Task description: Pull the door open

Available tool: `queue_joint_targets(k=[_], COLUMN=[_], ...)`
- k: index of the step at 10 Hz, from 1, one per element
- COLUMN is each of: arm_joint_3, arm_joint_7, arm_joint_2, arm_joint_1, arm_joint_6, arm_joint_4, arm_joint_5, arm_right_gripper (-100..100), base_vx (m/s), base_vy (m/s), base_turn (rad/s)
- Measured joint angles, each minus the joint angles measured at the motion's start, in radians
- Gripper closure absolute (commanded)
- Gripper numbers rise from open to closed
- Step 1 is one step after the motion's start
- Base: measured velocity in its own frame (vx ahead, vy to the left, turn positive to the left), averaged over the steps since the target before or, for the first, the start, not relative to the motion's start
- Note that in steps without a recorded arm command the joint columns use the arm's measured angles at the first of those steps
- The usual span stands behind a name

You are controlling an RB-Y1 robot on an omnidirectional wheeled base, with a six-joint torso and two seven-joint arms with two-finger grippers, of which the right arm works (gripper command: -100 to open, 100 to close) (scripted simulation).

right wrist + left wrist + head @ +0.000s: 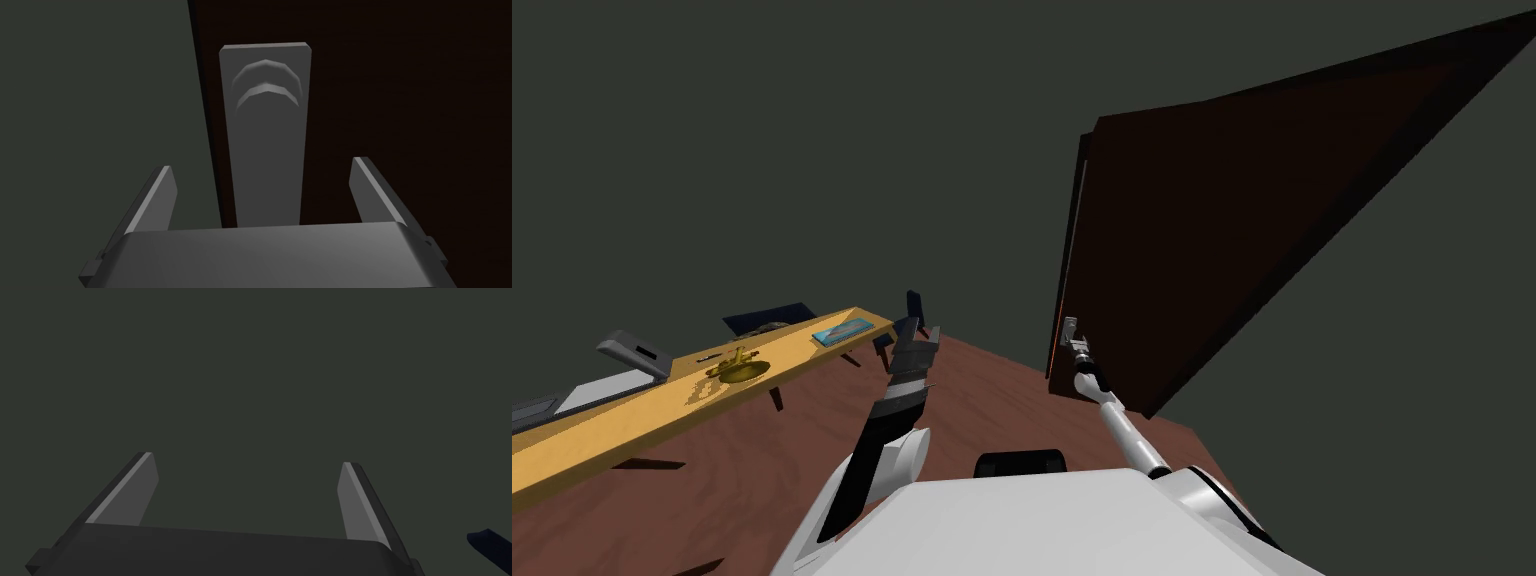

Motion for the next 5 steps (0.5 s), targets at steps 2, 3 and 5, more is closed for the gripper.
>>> queue_joint_targets(k=[2, 3, 5], arm_joint_3=[0.001, -0.004, -0.019], arm_joint_7=[-0.048, -0.068, -0.098], arm_joint_2=[-0.045, -0.067, -0.111], arm_joint_1=[-0.002, 0.012, 0.03], arm_joint_6=[-0.022, -0.027, -0.024], arm_joint_4=[0.037, 0.033, 0.026], arm_joint_5=[-0.004, -0.008, -0.017], arm_right_gripper=[-100, -100, -100], base_vx=[0.147, 0.147, 0.115], base_vy=[0.019, 0.004, -0.002], base_turn=[0.16, 0.153, 0.057])
